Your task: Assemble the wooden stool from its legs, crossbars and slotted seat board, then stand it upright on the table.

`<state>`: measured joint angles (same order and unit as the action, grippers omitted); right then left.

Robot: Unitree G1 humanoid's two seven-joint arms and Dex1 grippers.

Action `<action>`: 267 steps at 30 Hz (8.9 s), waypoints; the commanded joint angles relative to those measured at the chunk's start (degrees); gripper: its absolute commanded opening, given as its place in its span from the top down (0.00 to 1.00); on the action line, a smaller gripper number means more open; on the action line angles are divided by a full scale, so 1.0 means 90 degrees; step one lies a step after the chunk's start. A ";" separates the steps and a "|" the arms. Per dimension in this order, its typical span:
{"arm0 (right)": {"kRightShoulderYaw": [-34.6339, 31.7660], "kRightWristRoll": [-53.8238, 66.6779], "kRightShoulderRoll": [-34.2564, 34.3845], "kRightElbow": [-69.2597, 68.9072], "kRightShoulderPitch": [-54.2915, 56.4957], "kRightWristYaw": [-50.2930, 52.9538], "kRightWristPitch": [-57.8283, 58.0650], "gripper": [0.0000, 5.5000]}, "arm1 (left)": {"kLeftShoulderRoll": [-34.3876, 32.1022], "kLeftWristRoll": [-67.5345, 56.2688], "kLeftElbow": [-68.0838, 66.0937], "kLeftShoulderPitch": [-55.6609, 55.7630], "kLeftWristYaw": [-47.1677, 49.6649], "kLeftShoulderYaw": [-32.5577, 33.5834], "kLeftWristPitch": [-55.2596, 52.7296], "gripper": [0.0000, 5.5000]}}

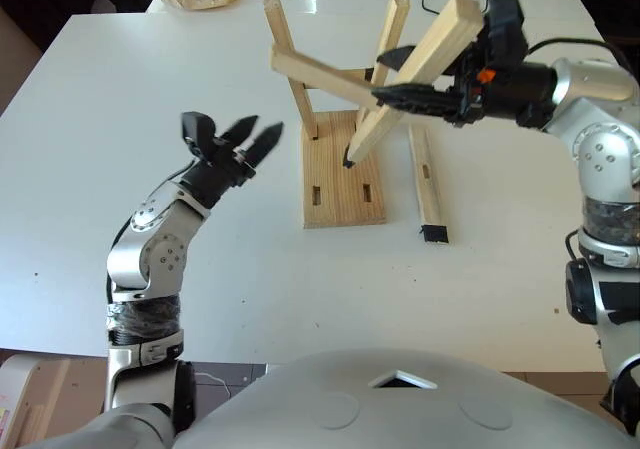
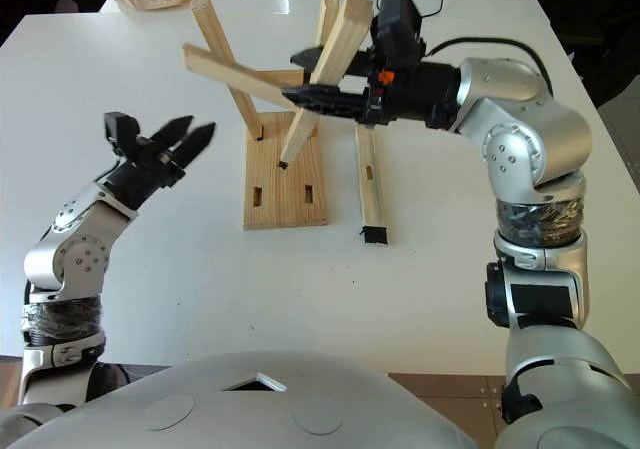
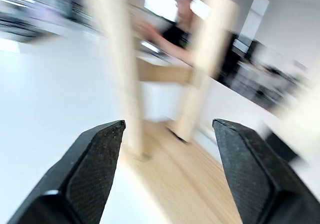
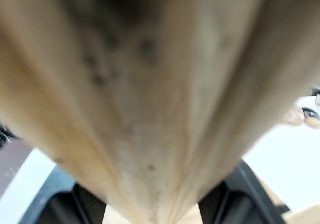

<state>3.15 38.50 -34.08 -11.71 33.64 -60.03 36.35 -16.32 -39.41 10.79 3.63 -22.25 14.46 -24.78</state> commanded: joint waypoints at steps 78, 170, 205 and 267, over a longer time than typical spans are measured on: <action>0.2217 -0.2131 0.0096 0.2946 -0.0927 -0.1267 -0.2137 0.63 | 0.1430 0.1098 -0.0696 0.0540 0.2362 0.0298 0.1165 0.41; -0.2133 0.4019 0.0427 -0.0852 0.0810 0.1333 0.3342 0.62 | -0.0875 -0.7495 0.2083 0.3056 0.1539 -0.0163 -0.1954 0.18; -0.1382 0.3545 -0.0518 -0.1193 -0.0058 0.0704 0.2638 0.62 | -0.1688 -0.7220 0.2231 0.2721 0.0778 -0.0289 -0.1821 0.59; -0.1771 -0.2213 0.0906 0.5461 0.1513 0.4168 -0.2026 0.26 | -0.1684 0.1248 0.0138 -0.0525 -0.3421 -0.1917 0.2250 0.63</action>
<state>-11.90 18.75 -26.48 38.77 48.66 -23.04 17.95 -28.37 -30.89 15.81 2.16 -51.44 -2.10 -0.11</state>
